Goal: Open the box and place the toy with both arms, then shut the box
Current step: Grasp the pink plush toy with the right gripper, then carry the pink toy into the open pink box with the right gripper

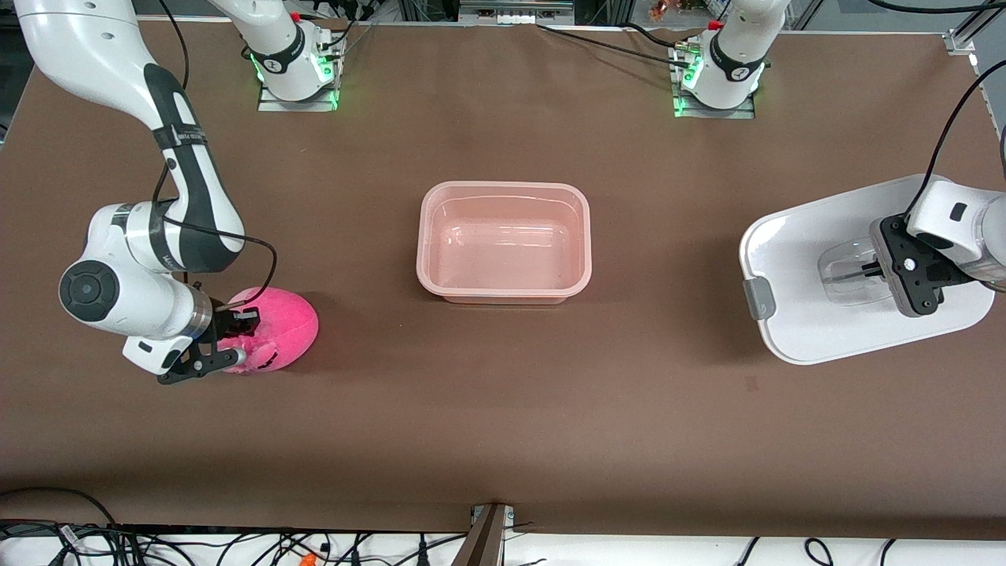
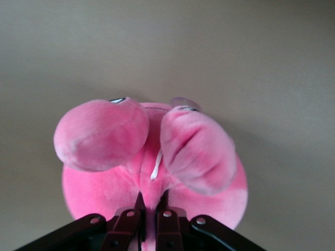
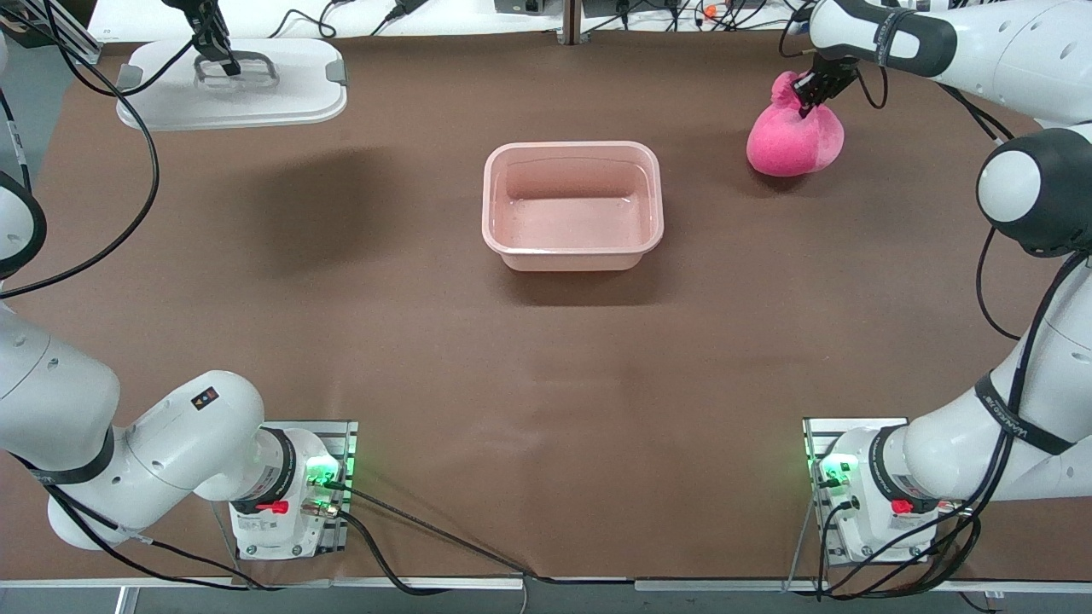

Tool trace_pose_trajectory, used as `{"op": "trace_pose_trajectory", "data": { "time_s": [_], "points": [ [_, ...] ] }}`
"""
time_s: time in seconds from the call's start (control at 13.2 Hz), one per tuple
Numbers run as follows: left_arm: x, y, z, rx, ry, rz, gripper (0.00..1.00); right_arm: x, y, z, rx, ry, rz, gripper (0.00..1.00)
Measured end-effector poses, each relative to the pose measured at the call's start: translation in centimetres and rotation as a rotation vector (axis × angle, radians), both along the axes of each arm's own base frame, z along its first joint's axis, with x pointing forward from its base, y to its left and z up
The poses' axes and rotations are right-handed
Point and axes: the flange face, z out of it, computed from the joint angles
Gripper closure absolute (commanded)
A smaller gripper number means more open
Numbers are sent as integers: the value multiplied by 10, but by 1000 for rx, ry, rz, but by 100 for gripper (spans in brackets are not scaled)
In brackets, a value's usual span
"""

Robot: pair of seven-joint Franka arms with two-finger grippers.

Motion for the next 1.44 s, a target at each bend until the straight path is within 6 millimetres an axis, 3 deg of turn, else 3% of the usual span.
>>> {"op": "trace_pose_trajectory", "data": {
  "time_s": [0.23, 0.38, 0.61, 0.76, 1.06, 1.21, 1.44],
  "points": [
    [0, -1, 0, 0, 0, -1, 100, -8, 58, 46, 7, 55, 145, 100],
    [0, -1, 0, 0, 0, -1, 100, -22, 119, 89, 31, 76, 248, 100],
    [0, -1, 0, 0, 3, -1, 100, -60, 218, 149, 78, 68, 420, 100],
    [-1, -1, 0, 1, 4, -1, 100, -90, 280, 170, 73, 39, 533, 100],
    [-1, -1, 0, 1, 6, -1, 100, -173, 402, 174, -11, -12, 774, 100],
    [-1, -1, 0, 1, 6, -2, 100, -199, 437, 157, -45, -22, 849, 100],
    [-1, -1, 0, 1, 7, -1, 100, -208, 466, 115, -91, -37, 912, 100]
  ]
}}
